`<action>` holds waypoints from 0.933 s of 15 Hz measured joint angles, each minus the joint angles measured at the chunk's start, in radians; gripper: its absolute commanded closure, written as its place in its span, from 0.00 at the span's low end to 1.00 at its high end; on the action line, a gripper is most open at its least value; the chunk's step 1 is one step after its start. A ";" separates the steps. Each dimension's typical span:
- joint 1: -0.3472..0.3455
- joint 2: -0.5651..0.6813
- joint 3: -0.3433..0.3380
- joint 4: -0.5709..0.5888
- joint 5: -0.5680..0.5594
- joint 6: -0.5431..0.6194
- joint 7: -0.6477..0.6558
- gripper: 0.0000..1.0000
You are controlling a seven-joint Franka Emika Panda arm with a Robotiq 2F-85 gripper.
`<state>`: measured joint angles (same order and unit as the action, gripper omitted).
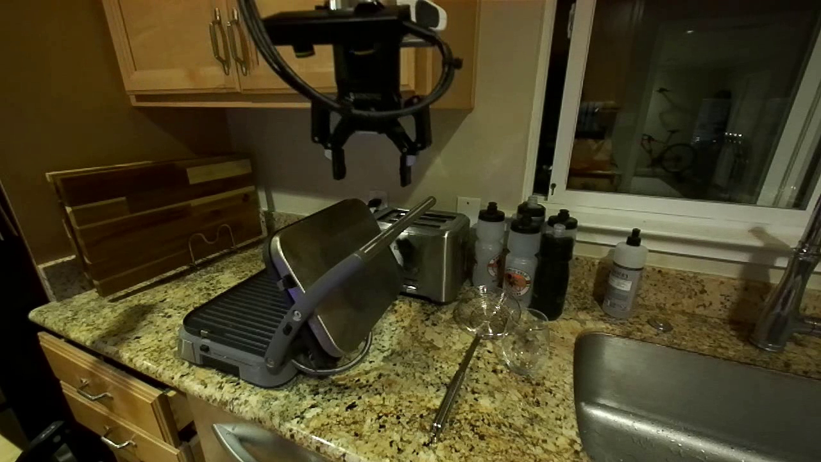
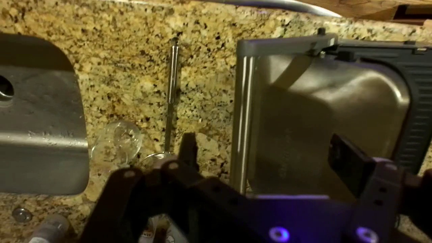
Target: Close the sandwich maker
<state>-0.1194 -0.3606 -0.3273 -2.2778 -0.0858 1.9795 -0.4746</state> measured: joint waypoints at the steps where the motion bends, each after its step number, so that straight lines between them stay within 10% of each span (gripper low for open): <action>1: 0.000 0.039 -0.006 0.018 0.020 0.038 -0.007 0.00; 14: -0.014 0.185 -0.004 0.083 0.212 0.155 -0.010 0.00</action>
<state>-0.1335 -0.1760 -0.3316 -2.1944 0.1259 2.1341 -0.4851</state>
